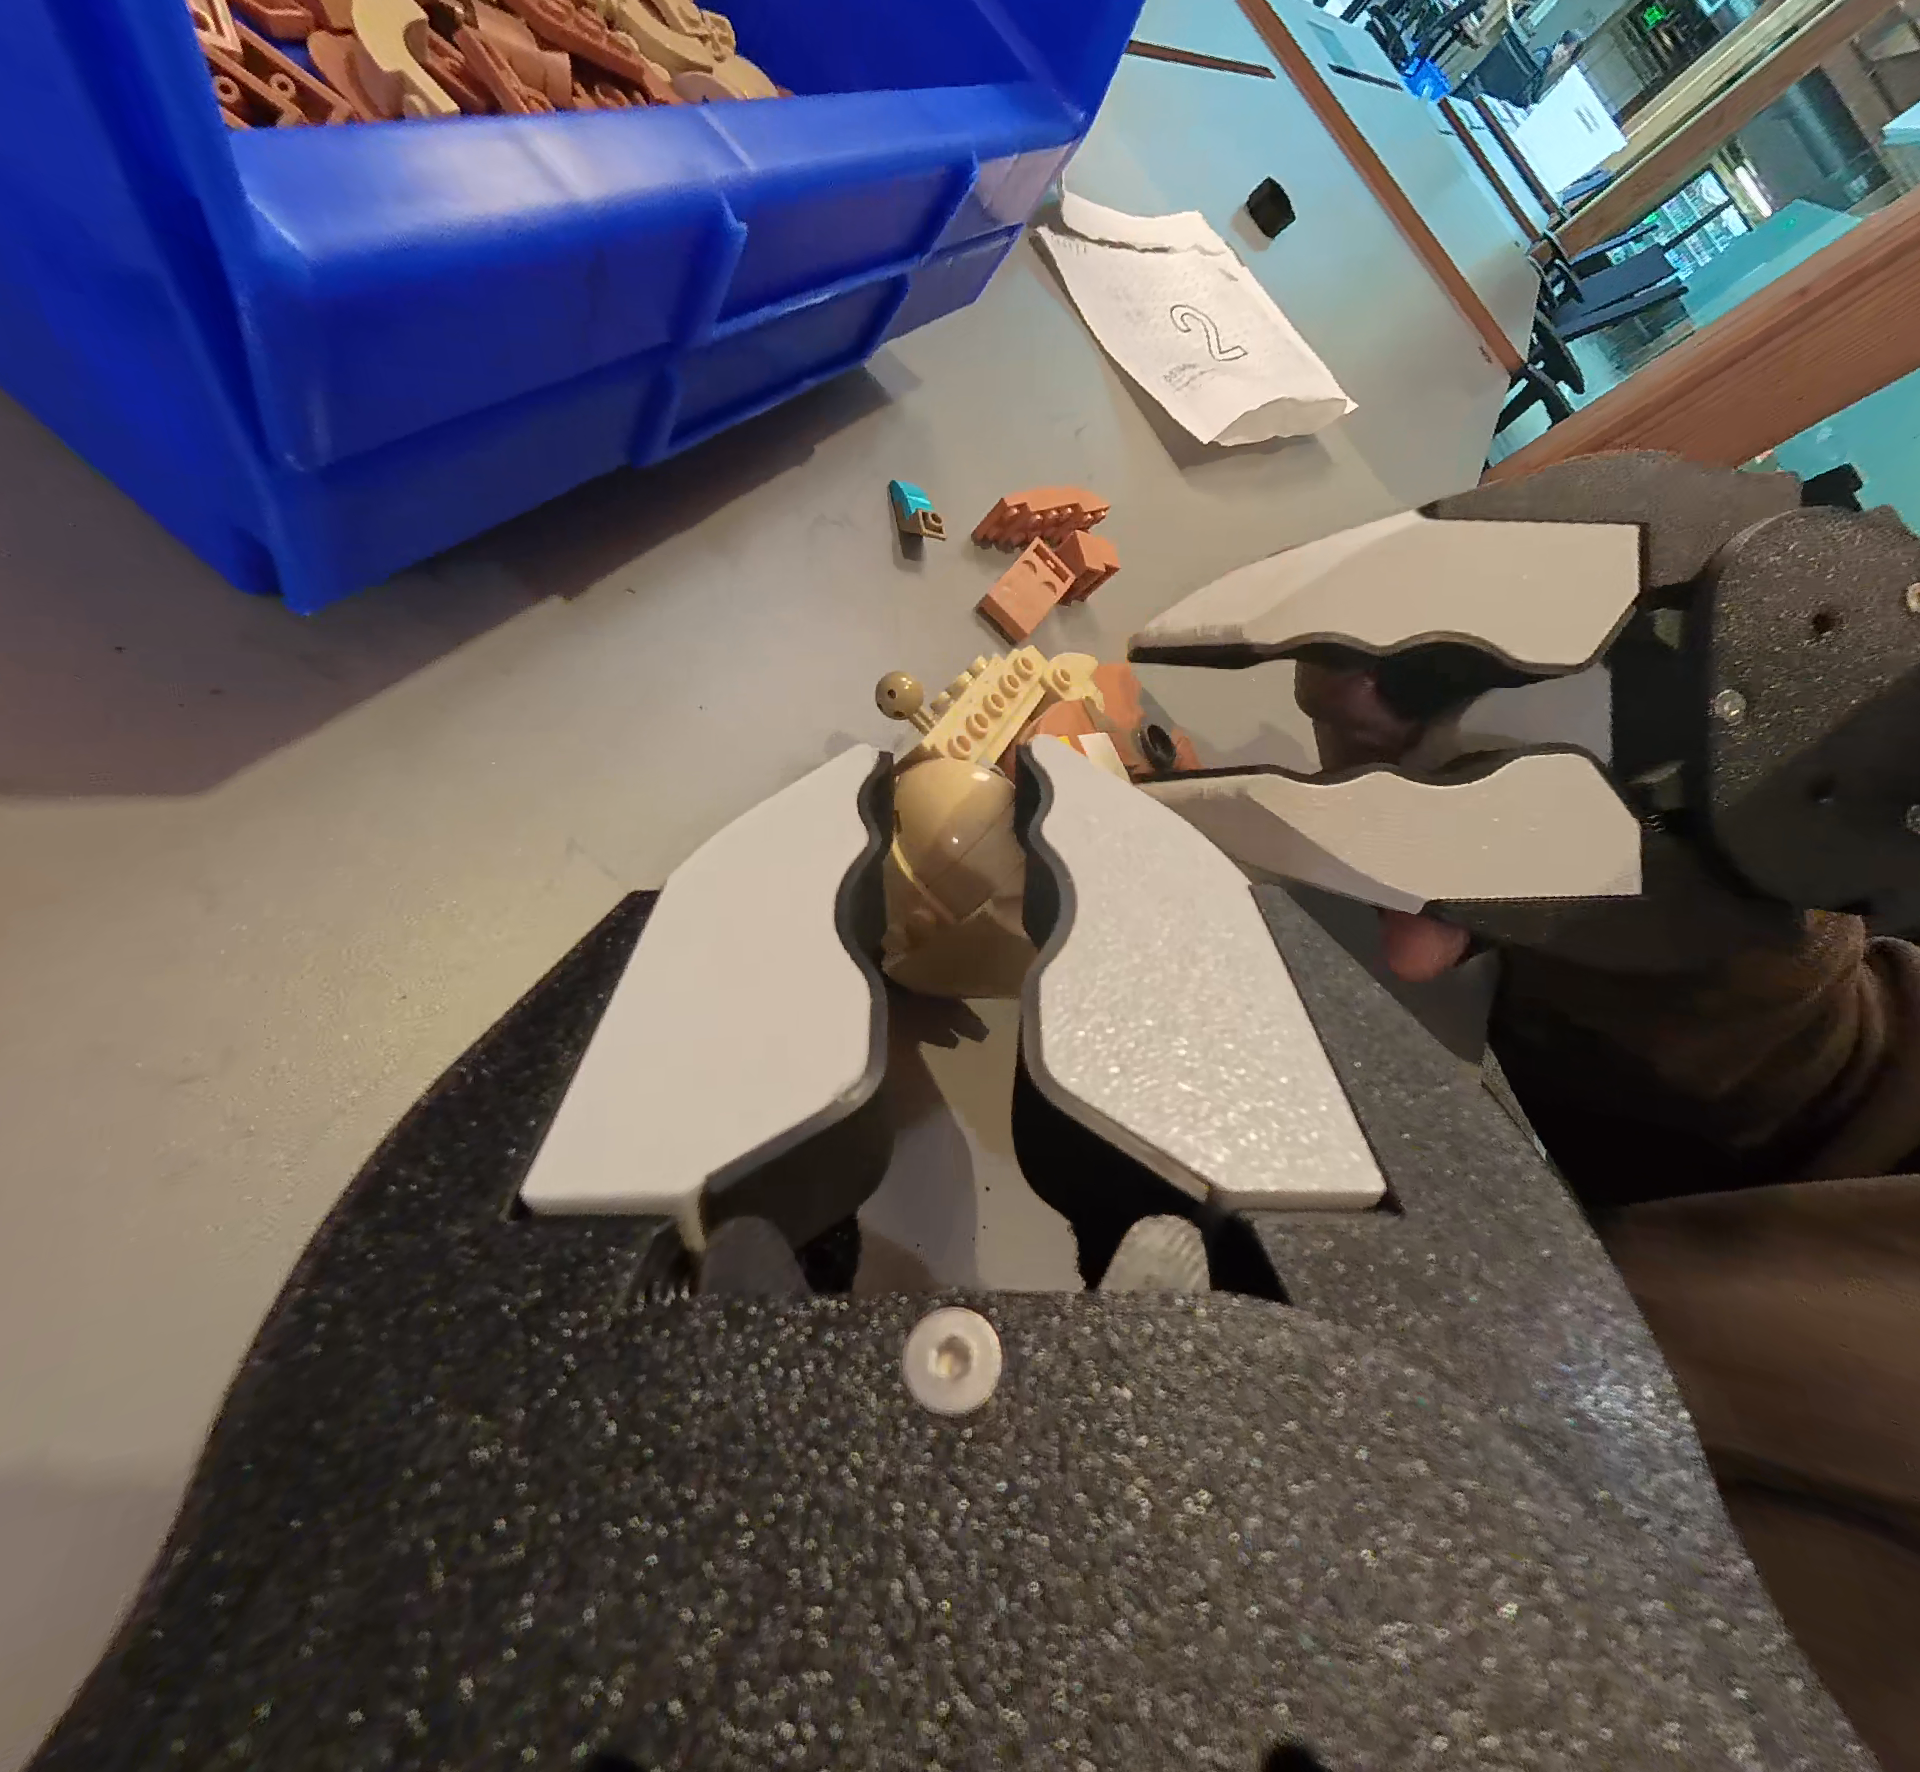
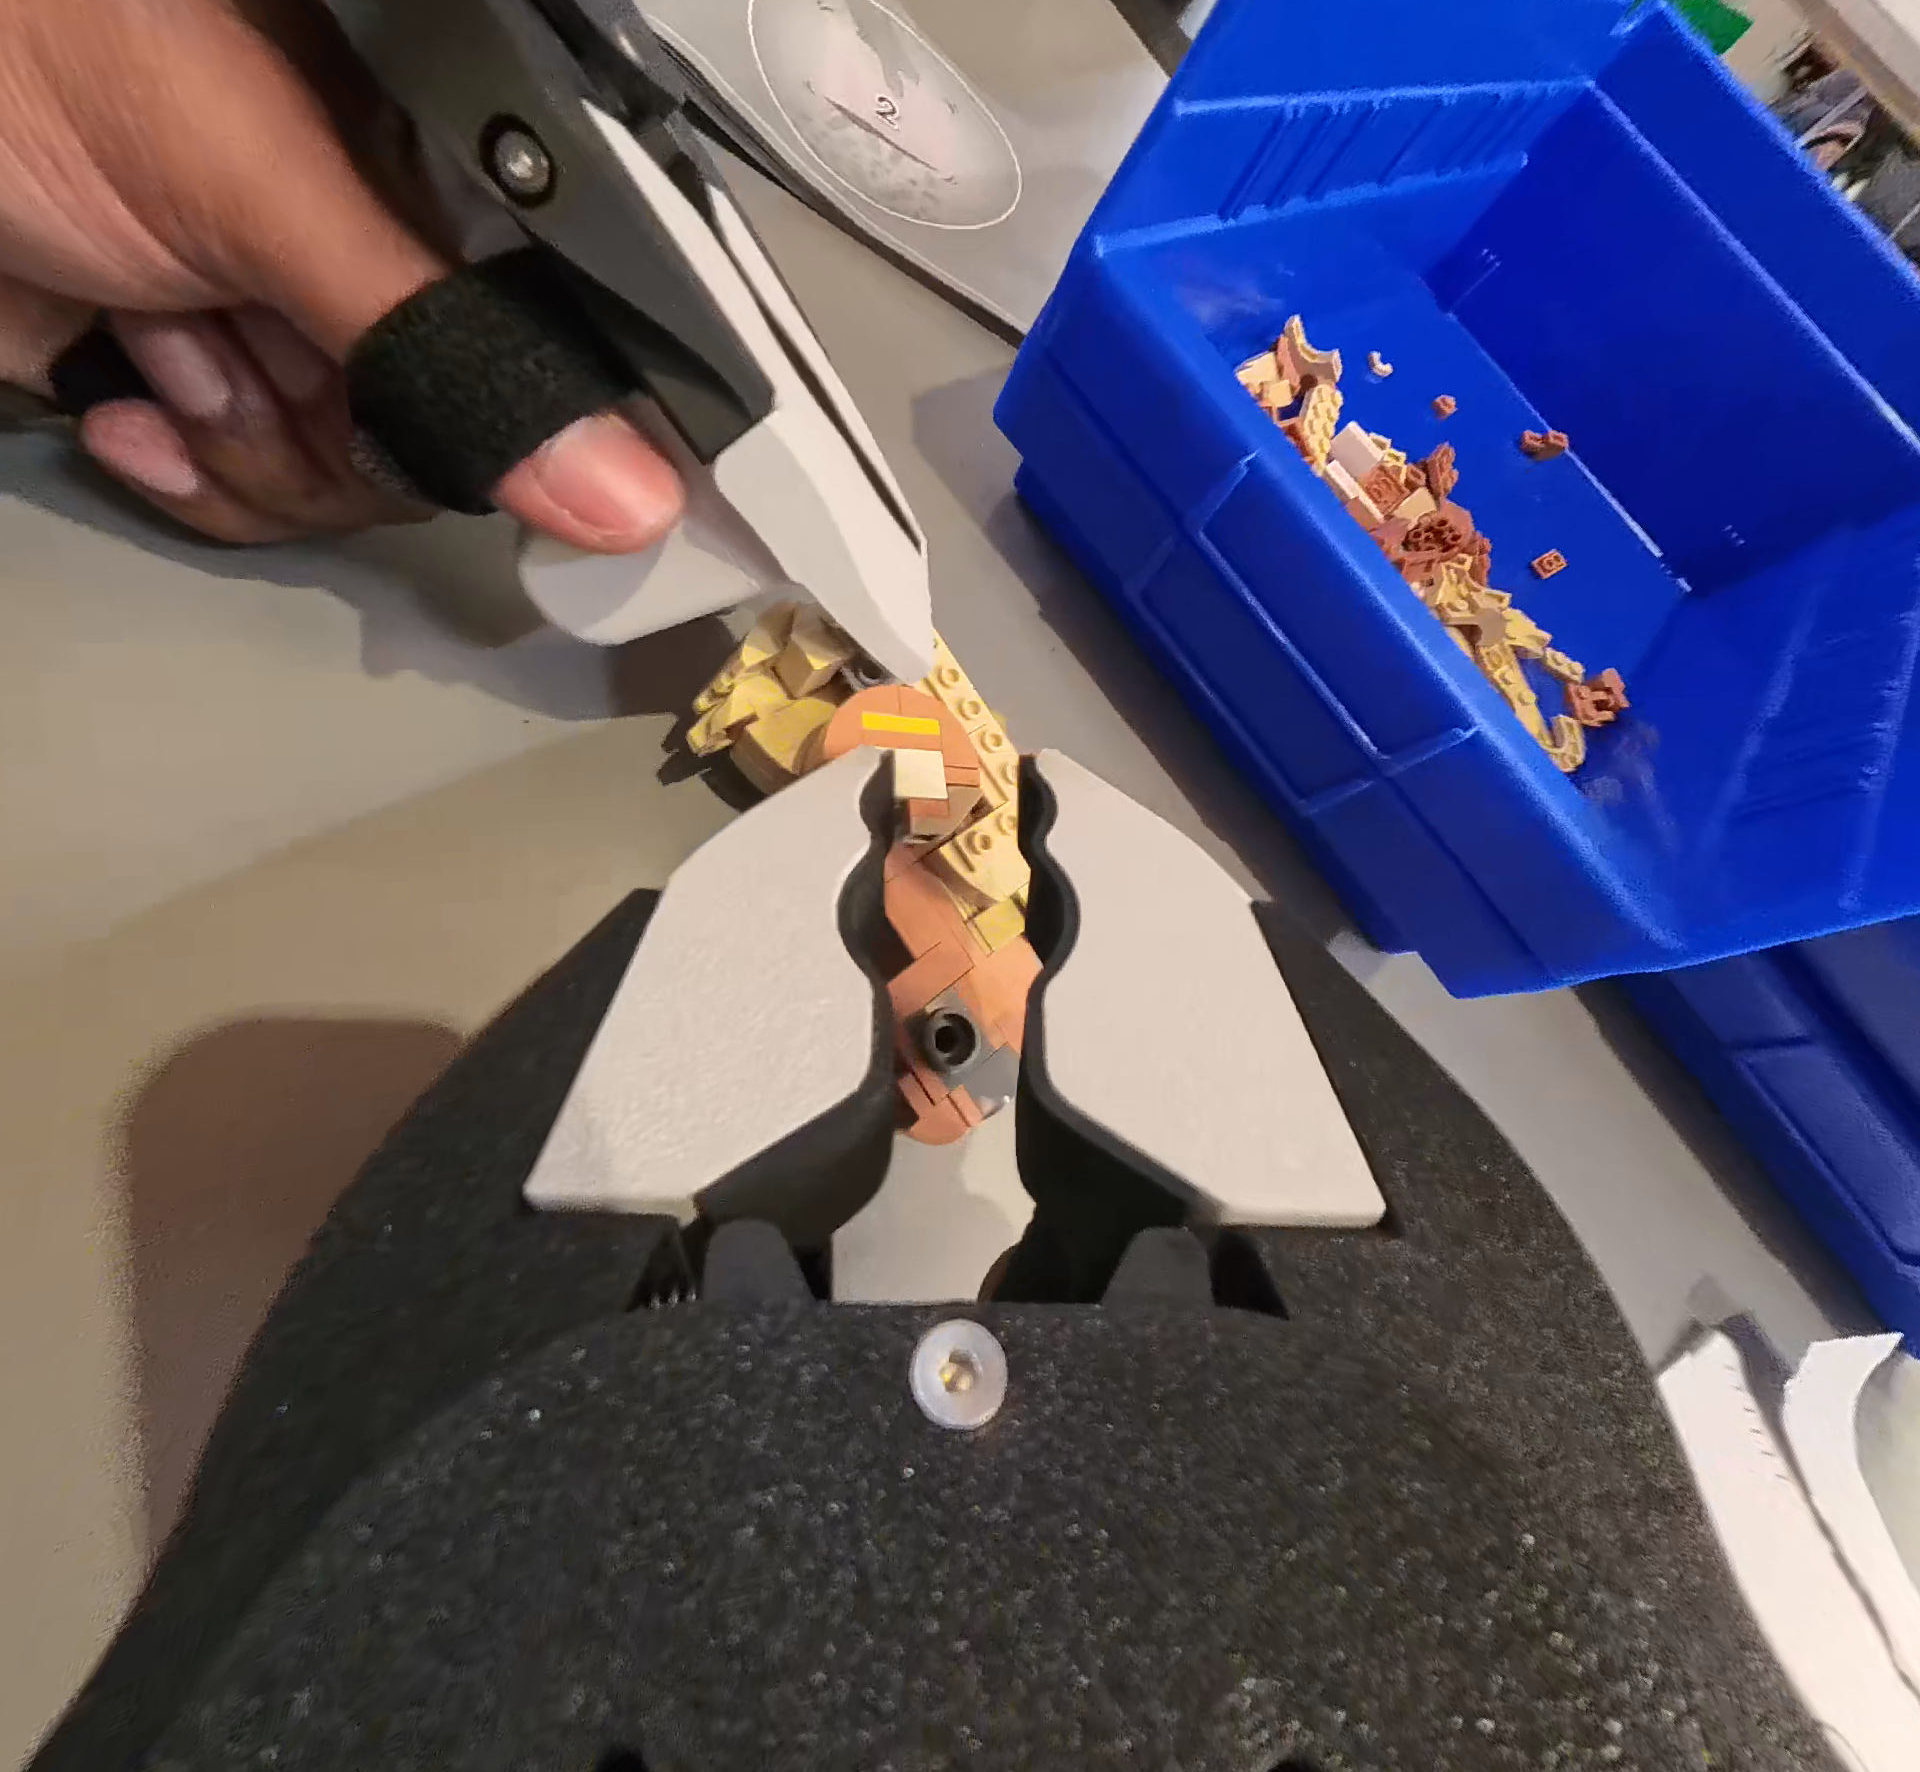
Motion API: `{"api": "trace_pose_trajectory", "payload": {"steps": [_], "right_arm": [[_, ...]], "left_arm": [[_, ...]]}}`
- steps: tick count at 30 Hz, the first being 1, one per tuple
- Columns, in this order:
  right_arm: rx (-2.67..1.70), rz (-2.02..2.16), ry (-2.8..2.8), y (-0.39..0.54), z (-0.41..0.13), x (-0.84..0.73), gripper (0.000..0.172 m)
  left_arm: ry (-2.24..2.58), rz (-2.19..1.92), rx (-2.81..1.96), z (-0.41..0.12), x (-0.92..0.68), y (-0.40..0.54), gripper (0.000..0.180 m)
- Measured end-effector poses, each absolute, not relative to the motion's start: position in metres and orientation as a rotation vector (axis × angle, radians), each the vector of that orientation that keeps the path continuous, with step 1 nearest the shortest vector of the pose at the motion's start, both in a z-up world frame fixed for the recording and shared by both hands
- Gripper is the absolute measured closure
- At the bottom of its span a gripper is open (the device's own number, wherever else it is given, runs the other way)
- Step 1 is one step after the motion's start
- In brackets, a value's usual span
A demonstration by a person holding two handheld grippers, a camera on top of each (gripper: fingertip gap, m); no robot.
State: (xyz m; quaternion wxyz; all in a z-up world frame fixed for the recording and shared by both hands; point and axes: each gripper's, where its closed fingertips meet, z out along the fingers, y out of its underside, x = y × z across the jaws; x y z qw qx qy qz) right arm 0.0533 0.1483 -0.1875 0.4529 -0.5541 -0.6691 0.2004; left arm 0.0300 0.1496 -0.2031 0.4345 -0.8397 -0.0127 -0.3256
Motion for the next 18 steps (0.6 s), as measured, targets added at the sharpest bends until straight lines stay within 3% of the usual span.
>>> {"api": "trace_pose_trajectory", "payload": {"steps": [4, 8, 17, 18], "right_arm": [[-1.421, 0.508, -1.733, 0.145, -0.199, 0.056, 0.136], [-1.373, 0.475, -1.78, 0.147, -0.206, 0.059, 0.146], [-1.302, 0.54, -1.857, 0.146, -0.207, 0.058, 0.149], [-1.302, 0.554, -1.848, 0.147, -0.206, 0.058, 0.156]], "left_arm": [[-0.043, -0.829, -2.088, -0.203, 0.029, 0.149, 0.158], [-0.041, -0.845, -2.089, -0.203, 0.029, 0.149, 0.158], [0.016, -0.806, -2.101, -0.204, 0.031, 0.148, 0.158], [0.019, -0.803, -2.101, -0.204, 0.031, 0.149, 0.159]]}}
